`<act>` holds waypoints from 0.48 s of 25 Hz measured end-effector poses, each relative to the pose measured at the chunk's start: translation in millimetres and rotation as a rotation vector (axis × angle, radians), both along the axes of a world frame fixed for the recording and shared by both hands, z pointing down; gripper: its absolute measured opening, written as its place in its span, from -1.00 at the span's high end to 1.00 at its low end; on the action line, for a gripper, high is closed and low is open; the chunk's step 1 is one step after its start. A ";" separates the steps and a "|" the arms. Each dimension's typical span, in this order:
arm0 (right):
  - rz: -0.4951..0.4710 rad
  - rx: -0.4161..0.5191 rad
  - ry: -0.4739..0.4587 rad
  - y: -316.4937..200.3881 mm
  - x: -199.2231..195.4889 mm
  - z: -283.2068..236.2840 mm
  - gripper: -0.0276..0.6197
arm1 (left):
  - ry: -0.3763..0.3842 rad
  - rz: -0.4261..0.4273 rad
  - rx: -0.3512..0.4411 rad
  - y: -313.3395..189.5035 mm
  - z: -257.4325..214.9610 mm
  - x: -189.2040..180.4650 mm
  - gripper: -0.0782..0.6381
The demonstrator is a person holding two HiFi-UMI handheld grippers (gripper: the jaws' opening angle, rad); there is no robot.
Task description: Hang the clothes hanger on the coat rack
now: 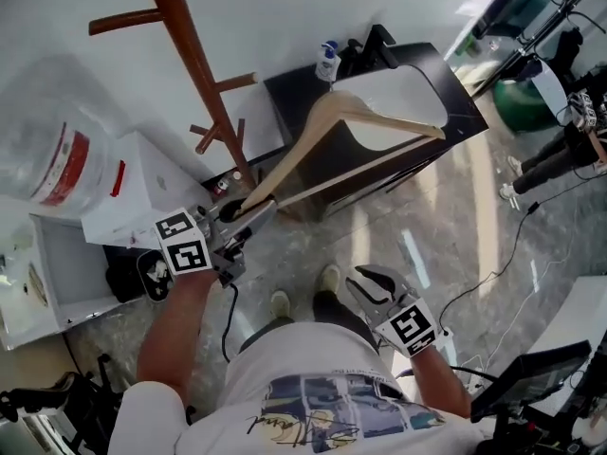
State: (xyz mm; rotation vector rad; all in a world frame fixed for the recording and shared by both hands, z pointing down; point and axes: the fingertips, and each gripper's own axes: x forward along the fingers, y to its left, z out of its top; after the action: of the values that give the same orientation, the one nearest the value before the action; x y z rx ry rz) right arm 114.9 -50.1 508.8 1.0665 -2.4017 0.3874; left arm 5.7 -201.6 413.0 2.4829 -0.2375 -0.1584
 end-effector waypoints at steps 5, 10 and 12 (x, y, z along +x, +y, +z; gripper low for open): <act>-0.023 0.027 -0.001 5.0 -28.7 -4.2 0.60 | -0.010 0.001 0.055 23.8 -52.8 -38.5 0.70; -0.063 0.067 -0.016 -13.3 -50.3 -18.4 0.60 | -0.043 -0.034 0.125 19.0 -108.0 -64.8 0.70; -0.079 0.080 -0.018 -16.2 -55.9 -22.0 0.60 | -0.051 -0.047 0.153 17.0 -128.6 -69.9 0.70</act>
State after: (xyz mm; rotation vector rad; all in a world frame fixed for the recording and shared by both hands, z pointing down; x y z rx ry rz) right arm 59.0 -66.4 486.8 1.0024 -2.4846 0.2774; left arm -64.1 -184.6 284.4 2.6371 -0.3163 -0.1378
